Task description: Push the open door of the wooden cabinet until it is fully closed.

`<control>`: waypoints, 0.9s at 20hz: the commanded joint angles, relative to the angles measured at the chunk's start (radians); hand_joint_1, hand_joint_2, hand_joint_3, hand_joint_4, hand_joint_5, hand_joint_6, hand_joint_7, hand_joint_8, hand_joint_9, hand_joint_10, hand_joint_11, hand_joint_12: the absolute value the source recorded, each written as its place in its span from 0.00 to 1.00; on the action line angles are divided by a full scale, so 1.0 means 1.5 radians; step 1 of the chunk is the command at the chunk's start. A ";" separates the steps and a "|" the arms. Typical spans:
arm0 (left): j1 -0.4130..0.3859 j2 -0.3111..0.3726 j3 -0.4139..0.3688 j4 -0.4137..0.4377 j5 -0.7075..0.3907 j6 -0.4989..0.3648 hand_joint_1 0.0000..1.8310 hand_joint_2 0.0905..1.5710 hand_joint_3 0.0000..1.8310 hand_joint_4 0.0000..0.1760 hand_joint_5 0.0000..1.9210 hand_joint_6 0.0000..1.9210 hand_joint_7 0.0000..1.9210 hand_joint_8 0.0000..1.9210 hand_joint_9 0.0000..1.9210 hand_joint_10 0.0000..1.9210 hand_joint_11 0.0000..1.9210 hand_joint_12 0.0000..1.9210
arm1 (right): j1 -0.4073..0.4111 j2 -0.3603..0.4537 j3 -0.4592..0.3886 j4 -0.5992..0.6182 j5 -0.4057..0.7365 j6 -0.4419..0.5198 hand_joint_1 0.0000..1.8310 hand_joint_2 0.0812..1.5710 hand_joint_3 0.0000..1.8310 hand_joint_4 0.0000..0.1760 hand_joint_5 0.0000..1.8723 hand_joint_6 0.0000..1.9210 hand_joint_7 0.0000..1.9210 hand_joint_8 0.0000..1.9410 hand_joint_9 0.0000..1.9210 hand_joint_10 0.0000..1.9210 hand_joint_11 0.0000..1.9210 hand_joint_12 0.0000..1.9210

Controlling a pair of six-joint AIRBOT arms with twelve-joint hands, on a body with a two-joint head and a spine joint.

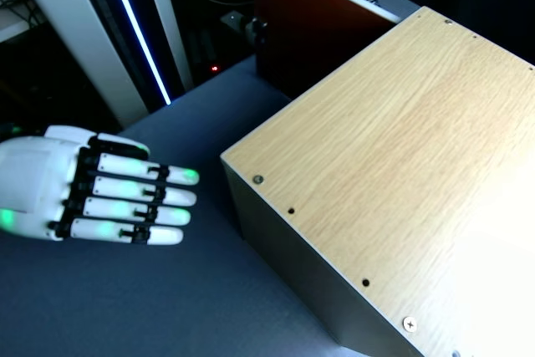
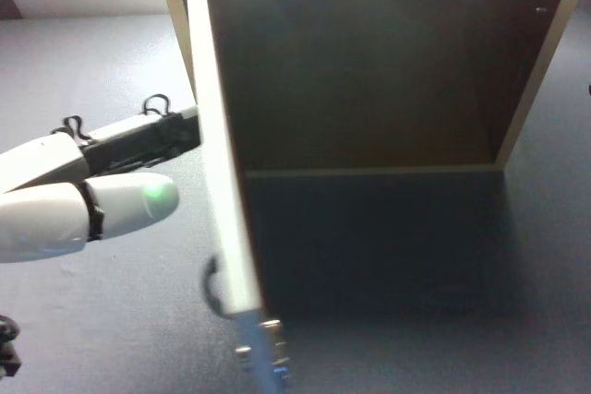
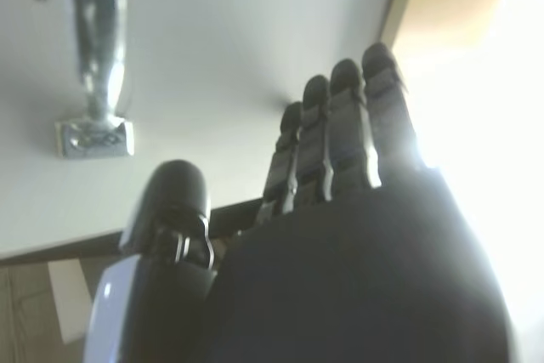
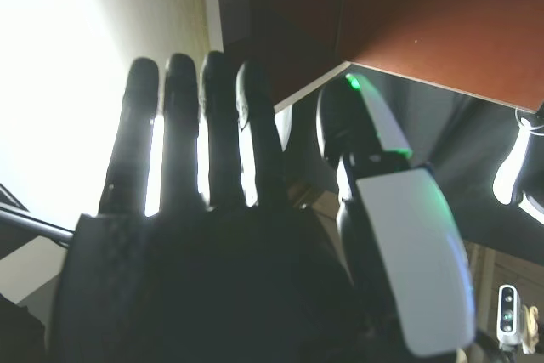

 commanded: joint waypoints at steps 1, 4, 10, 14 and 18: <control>-0.009 -0.003 0.002 -0.008 -0.066 -0.003 0.00 0.95 0.00 0.00 0.04 0.01 0.07 0.00 0.06 0.00 0.06 0.00 | 0.003 0.000 0.004 0.018 0.081 0.006 0.26 0.89 0.00 0.00 0.20 0.00 0.18 0.00 0.15 0.00 0.04 0.19; -0.019 -0.013 0.008 0.002 -0.057 -0.003 0.00 0.93 0.00 0.00 0.03 0.00 0.07 0.00 0.07 0.00 0.06 0.00 | 0.003 0.000 0.004 0.018 0.081 0.006 0.27 0.90 0.00 0.00 0.20 0.00 0.18 0.00 0.14 0.00 0.04 0.18; -0.023 -0.021 0.010 0.005 -0.056 -0.003 0.00 0.94 0.00 0.00 0.02 0.00 0.06 0.00 0.06 0.00 0.05 0.00 | 0.003 0.000 0.005 0.018 0.081 0.006 0.27 0.90 0.00 0.00 0.20 0.00 0.18 0.00 0.14 0.00 0.04 0.16; -0.044 -0.041 0.019 0.015 -0.050 -0.003 0.00 0.95 0.00 0.00 0.03 0.00 0.06 0.00 0.06 0.00 0.06 0.00 | 0.003 -0.002 0.007 0.018 0.081 0.007 0.29 0.90 0.00 0.00 0.20 0.00 0.18 0.00 0.15 0.00 0.05 0.15; -0.063 -0.059 0.030 0.034 -0.040 -0.003 0.00 0.95 0.00 0.00 0.03 0.00 0.06 0.00 0.05 0.00 0.04 0.00 | 0.003 -0.002 0.007 0.018 0.081 0.008 0.27 0.90 0.00 0.00 0.20 0.00 0.18 0.00 0.15 0.00 0.06 0.14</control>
